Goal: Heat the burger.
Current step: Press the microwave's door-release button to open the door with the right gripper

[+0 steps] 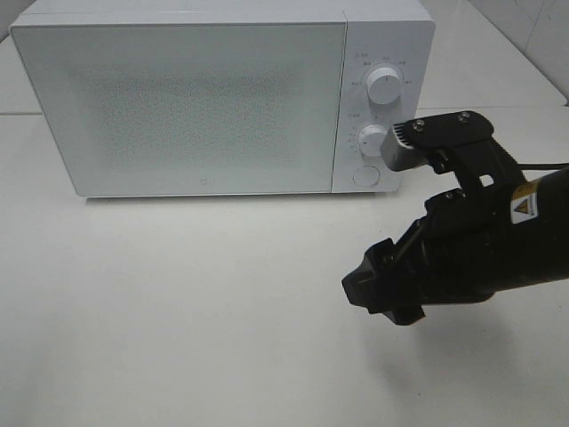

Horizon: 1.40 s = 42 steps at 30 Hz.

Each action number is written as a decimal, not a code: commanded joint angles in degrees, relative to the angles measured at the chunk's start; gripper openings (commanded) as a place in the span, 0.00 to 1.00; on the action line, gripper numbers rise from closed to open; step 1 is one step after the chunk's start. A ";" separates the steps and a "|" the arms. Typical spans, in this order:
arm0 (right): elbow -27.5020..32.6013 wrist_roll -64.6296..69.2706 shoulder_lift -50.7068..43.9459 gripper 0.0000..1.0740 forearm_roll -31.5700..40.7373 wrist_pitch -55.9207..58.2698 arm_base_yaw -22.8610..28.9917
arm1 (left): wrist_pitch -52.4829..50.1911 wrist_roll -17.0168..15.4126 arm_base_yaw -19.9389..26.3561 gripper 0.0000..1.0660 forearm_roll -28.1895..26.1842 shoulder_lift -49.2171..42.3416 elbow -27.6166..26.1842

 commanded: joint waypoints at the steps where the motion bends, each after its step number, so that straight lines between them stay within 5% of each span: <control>1: -0.17 -0.63 -3.44 0.69 -0.80 4.93 -0.34 | -0.06 0.11 -0.06 0.92 -0.52 -1.09 0.23; 19: -0.23 -0.69 -31.05 0.69 -3.67 30.65 -0.46 | -0.06 0.11 -0.06 0.92 -0.52 -1.09 0.23; 34: -0.23 -0.86 -50.88 0.69 -4.13 36.96 -22.98 | -0.06 0.11 -0.06 0.92 -0.52 -1.09 0.23; 42: 0.86 0.92 -61.82 0.69 -9.85 37.41 -28.36 | -0.06 0.11 -0.06 0.92 -0.52 -1.09 0.23</control>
